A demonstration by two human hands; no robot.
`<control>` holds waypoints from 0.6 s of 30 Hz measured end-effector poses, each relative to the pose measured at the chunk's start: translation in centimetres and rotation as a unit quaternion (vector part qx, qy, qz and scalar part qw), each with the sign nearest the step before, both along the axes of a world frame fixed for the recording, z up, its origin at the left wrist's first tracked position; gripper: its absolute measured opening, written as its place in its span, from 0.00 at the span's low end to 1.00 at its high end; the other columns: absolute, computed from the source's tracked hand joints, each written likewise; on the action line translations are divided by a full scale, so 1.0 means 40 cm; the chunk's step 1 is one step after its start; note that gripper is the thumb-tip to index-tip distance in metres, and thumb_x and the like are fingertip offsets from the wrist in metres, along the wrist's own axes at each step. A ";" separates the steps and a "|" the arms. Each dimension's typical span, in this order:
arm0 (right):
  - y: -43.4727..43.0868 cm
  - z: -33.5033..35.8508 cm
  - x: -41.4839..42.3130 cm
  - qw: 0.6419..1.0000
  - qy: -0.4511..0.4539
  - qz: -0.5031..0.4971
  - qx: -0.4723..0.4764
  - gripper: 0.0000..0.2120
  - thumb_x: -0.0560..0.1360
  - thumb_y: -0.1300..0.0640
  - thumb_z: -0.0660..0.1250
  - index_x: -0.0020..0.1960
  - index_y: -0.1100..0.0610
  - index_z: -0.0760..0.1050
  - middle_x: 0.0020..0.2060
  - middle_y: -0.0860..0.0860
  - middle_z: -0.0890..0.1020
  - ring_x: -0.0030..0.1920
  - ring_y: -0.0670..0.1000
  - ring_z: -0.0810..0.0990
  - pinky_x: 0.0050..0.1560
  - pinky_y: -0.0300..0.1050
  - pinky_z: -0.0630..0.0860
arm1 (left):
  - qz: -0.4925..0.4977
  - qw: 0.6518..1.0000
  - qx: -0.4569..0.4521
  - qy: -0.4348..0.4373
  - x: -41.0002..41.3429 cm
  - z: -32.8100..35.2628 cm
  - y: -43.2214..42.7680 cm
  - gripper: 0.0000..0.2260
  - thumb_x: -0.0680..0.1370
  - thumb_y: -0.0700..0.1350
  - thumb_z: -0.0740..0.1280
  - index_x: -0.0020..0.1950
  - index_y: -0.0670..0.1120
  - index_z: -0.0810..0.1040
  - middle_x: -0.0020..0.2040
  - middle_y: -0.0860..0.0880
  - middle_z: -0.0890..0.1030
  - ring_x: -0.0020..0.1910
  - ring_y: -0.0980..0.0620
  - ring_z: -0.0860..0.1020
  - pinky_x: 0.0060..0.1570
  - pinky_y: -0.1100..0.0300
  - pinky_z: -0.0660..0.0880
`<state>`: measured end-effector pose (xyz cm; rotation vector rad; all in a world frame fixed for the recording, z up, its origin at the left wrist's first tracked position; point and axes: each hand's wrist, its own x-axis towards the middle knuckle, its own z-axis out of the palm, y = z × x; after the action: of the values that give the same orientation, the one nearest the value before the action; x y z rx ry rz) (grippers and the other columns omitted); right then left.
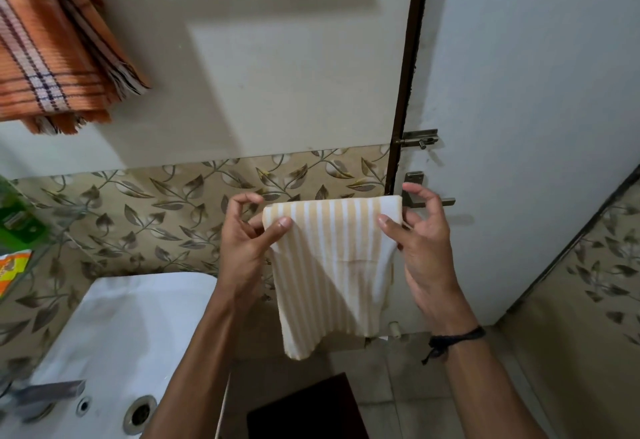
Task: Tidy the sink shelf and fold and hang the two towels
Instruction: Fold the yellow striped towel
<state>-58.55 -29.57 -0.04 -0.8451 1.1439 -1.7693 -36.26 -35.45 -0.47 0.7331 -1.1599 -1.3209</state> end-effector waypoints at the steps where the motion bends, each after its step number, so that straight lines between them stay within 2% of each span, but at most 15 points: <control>1: -0.004 0.009 0.004 0.999 0.040 -0.007 -0.004 0.22 0.74 0.71 0.71 0.62 0.51 0.73 0.49 0.54 0.87 0.51 0.53 0.86 0.54 0.48 0.82 | 0.004 1.000 -0.015 -0.009 0.003 0.005 -0.005 0.17 0.72 0.36 0.73 0.55 0.49 0.72 0.38 0.47 0.84 0.38 0.51 0.81 0.40 0.57 0.80; 3: -0.016 0.024 0.010 0.996 0.091 -0.020 -0.010 0.18 0.76 0.68 0.71 0.60 0.51 0.75 0.51 0.52 0.87 0.53 0.50 0.85 0.57 0.48 0.81 | 0.001 0.999 -0.038 -0.020 0.002 0.006 -0.012 0.14 0.74 0.35 0.72 0.54 0.48 0.75 0.38 0.47 0.81 0.39 0.51 0.78 0.42 0.58 0.77; 6: -0.033 0.052 0.010 0.992 0.126 -0.004 -0.017 0.15 0.79 0.64 0.69 0.61 0.49 0.75 0.55 0.51 0.85 0.56 0.44 0.83 0.57 0.40 0.76 | -0.011 0.999 -0.043 0.007 -0.011 0.011 -0.015 0.13 0.76 0.32 0.70 0.54 0.48 0.77 0.37 0.48 0.75 0.37 0.53 0.75 0.41 0.59 0.75; 8: -0.041 0.061 0.004 0.993 0.115 0.031 -0.019 0.16 0.80 0.62 0.67 0.64 0.48 0.74 0.51 0.52 0.87 0.54 0.44 0.84 0.57 0.38 0.76 | -0.015 0.999 -0.021 0.045 -0.016 0.020 -0.016 0.13 0.76 0.32 0.69 0.53 0.49 0.77 0.37 0.50 0.78 0.37 0.53 0.78 0.38 0.59 0.78; 11: -0.046 0.051 0.003 0.995 0.080 0.067 -0.006 0.19 0.80 0.65 0.67 0.66 0.48 0.72 0.49 0.54 0.88 0.51 0.49 0.86 0.57 0.44 0.80 | -0.014 0.998 -0.003 0.064 -0.013 0.028 -0.018 0.14 0.78 0.30 0.67 0.53 0.49 0.76 0.35 0.52 0.80 0.35 0.54 0.80 0.36 0.59 0.80; 14: -0.045 0.033 0.011 0.997 0.069 0.034 -0.008 0.16 0.78 0.67 0.68 0.61 0.52 0.75 0.47 0.55 0.88 0.48 0.50 0.86 0.54 0.47 0.81 | -0.024 0.998 0.001 0.057 -0.007 0.029 -0.018 0.14 0.78 0.29 0.66 0.56 0.47 0.74 0.40 0.50 0.81 0.38 0.54 0.81 0.37 0.59 0.80; 16: -0.046 0.024 0.018 0.999 0.035 0.028 -0.024 0.12 0.78 0.68 0.68 0.55 0.54 0.78 0.45 0.53 0.87 0.46 0.48 0.85 0.51 0.45 0.80 | -0.029 0.998 -0.002 0.056 0.000 0.027 -0.018 0.15 0.77 0.30 0.67 0.58 0.47 0.74 0.43 0.49 0.81 0.40 0.54 0.81 0.39 0.59 0.81; 18: -0.052 0.022 0.022 0.998 -0.002 0.041 -0.042 0.11 0.78 0.69 0.67 0.52 0.54 0.79 0.44 0.49 0.86 0.47 0.46 0.83 0.52 0.44 0.78 | -0.033 0.998 0.005 0.056 0.013 0.021 -0.024 0.16 0.76 0.32 0.68 0.59 0.48 0.75 0.43 0.49 0.82 0.40 0.54 0.81 0.40 0.59 0.81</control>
<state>-57.65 -31.66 0.84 -0.9258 1.0238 -1.7595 -35.76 -36.39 0.37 0.6238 -1.0960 -1.4052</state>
